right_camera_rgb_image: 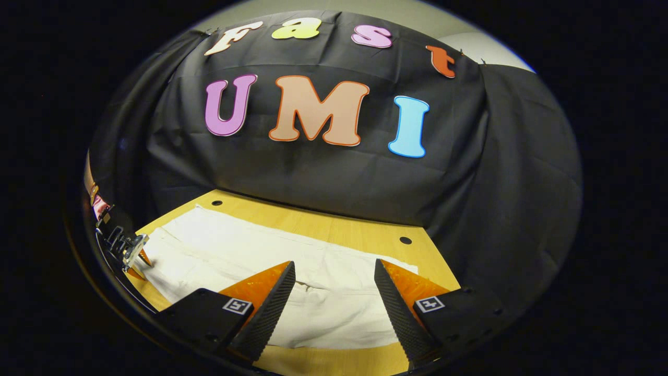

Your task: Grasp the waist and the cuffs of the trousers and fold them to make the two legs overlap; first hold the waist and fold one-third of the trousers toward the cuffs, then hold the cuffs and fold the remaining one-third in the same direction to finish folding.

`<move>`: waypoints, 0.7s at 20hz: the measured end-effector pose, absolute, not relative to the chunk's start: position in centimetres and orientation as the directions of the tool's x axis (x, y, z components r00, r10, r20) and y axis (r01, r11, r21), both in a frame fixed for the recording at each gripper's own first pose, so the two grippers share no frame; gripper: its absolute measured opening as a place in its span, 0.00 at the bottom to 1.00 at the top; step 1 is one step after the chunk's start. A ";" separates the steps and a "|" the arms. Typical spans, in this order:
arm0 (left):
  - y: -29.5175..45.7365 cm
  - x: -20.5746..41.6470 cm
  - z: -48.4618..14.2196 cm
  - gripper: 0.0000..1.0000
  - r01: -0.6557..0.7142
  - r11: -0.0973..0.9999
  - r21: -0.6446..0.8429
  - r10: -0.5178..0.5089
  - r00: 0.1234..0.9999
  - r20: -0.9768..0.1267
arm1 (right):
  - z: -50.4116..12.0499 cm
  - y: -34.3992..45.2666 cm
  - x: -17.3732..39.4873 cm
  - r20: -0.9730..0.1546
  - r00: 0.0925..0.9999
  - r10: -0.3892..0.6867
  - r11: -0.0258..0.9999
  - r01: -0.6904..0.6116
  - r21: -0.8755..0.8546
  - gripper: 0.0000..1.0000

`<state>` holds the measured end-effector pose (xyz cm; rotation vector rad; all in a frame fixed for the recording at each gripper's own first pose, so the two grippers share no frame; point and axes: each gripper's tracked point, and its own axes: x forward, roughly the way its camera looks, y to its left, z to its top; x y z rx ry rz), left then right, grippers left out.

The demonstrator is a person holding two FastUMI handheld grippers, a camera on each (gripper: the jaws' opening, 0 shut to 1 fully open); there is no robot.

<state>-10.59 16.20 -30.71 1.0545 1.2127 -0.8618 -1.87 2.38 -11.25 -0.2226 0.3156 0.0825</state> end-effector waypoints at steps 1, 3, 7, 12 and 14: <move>16.3 -11.0 -30.8 0.82 0.940 0.308 0.149 0.030 0.146 -0.989 | -11.4 2.7 -1.7 -0.322 0.945 0.053 0.970 -0.126 -0.210 0.97; 16.3 -10.8 -31.1 0.80 0.943 0.309 0.125 0.023 0.123 -0.992 | -11.8 3.1 -1.4 -0.330 0.941 0.068 0.966 -0.145 -0.215 0.98; 16.7 -11.0 -31.0 0.80 0.958 0.269 0.102 0.053 0.091 -0.994 | -13.3 3.8 -0.8 -0.366 0.925 0.102 0.965 -0.182 -0.190 0.97; 16.8 -10.7 -30.5 0.69 0.953 0.283 0.108 0.086 0.087 -0.993 | -14.7 3.4 -0.4 -0.410 0.900 0.151 0.952 -0.244 -0.185 0.97; 16.4 -10.2 -30.2 0.48 0.951 0.290 0.109 0.093 0.086 -0.992 | -15.4 3.0 -0.4 -0.436 0.882 0.179 0.945 -0.277 -0.174 0.98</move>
